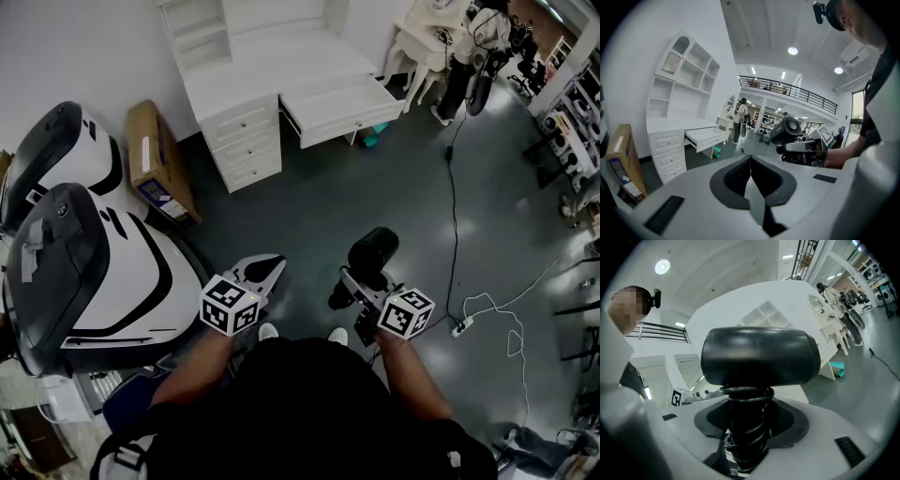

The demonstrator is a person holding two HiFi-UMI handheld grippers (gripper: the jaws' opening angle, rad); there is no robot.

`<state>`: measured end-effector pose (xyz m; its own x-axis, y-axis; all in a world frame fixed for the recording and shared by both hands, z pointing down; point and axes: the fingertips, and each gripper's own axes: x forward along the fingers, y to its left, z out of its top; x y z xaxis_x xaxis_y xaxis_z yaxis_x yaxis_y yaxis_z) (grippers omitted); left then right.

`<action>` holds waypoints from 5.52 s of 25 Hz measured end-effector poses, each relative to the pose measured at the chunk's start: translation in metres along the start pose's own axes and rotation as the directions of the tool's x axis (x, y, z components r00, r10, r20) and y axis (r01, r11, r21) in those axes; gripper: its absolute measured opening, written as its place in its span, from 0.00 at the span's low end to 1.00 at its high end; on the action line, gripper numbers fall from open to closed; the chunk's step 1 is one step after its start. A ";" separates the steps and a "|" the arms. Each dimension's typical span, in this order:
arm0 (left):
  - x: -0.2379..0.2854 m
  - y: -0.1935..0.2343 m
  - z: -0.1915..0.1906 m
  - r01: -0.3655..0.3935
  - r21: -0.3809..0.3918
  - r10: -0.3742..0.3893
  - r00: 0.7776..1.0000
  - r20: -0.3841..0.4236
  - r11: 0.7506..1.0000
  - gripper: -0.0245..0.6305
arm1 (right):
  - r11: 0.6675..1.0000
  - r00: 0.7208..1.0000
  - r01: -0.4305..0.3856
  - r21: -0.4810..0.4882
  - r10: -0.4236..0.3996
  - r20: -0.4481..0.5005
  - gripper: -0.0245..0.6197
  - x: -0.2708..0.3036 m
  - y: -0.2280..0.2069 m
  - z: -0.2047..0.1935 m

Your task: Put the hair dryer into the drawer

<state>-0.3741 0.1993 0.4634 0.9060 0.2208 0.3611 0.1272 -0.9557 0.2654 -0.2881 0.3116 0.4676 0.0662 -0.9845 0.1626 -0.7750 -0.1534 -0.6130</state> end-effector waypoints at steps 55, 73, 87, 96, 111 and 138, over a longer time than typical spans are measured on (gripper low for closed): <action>0.113 0.140 0.095 -0.001 0.018 0.001 1.000 0.019 1.000 0.05 | 0.998 0.998 0.008 0.056 -0.012 0.062 0.39 0.125 -0.106 0.102; 0.239 0.152 0.126 -0.017 0.004 0.018 0.999 -0.042 1.000 0.05 | 0.996 1.000 -0.009 0.085 0.007 0.022 0.39 0.137 -0.217 0.164; 0.322 0.249 0.190 -0.003 -0.001 0.003 1.000 -0.020 1.000 0.05 | 0.999 0.999 0.024 0.043 -0.023 -0.022 0.39 0.212 -0.276 0.228; 0.358 0.332 0.223 0.002 -0.015 -0.002 0.999 -0.032 1.000 0.05 | 0.998 0.999 0.046 0.035 -0.045 -0.026 0.39 0.291 -0.308 0.280; 0.371 0.444 0.246 -0.033 -0.068 0.032 0.999 -0.014 0.997 0.05 | 0.999 0.996 0.033 0.007 -0.032 -0.088 0.39 0.415 -0.337 0.318; 0.435 0.524 0.227 -0.413 -0.241 0.407 0.910 -0.076 0.878 0.05 | 0.938 0.821 -0.296 -0.179 0.154 -0.550 0.39 0.548 -0.451 0.327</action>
<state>0.1783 -0.2495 0.5560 0.8459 -0.1728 0.5046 -0.3595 -0.8836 0.2999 0.3030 -0.1870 0.5809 -0.4104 -0.7851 0.4639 -0.8594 0.1629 -0.4847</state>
